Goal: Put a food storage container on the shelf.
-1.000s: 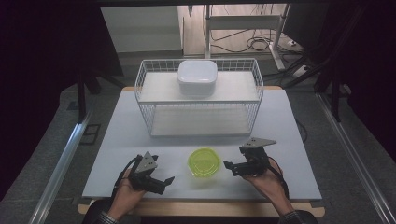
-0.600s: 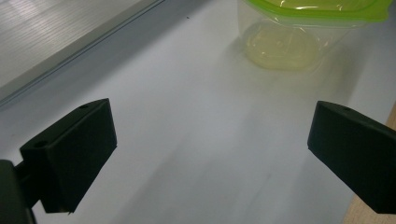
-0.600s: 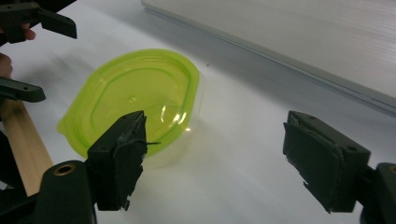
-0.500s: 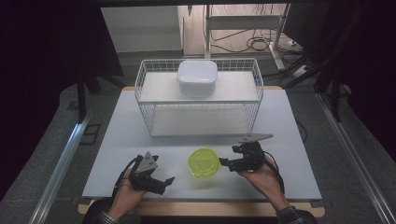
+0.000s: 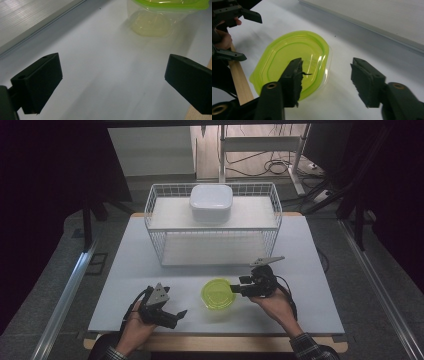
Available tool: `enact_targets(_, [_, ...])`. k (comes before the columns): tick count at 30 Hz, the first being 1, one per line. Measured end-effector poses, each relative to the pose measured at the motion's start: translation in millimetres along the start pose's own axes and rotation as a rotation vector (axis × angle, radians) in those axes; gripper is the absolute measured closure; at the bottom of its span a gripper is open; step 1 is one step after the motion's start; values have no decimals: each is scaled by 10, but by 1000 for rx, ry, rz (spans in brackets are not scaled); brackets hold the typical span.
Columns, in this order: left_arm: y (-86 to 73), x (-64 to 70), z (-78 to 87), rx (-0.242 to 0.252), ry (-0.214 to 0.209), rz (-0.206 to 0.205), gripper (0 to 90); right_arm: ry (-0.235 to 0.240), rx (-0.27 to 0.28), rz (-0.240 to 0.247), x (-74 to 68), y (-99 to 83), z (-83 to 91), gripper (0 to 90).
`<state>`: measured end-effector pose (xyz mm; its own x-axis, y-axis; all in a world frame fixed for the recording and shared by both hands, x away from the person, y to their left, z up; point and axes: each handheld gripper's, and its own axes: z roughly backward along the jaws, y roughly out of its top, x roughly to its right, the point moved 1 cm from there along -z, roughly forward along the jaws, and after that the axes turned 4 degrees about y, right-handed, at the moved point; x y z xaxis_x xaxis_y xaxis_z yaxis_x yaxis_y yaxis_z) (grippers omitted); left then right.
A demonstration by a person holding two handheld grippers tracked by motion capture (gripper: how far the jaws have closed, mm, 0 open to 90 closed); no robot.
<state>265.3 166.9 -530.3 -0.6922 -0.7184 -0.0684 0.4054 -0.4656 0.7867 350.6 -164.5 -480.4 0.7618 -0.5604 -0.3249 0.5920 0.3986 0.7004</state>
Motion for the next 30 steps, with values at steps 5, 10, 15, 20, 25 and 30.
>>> enact_targets(5, [-1,1,-2,-3,0,-3,12,29,-10,-29,48,23,-54,521])
enact_targets(10, [-2,6,-6,-4,-3,-5,12,70,-22,-76,112,34,-121,585])
enact_targets(15, [-2,9,-7,-5,-3,-7,12,103,-25,-114,158,36,-160,638])
enact_targets(20, [-2,12,-9,-6,-4,-9,12,160,-26,-180,211,20,-181,669])
enact_targets(25, [-2,15,-11,-7,-5,-11,12,197,-41,-230,241,-4,-214,710])
enact_targets(30, [-2,16,-12,-7,-5,-13,12,235,-61,-276,261,-18,-210,783])
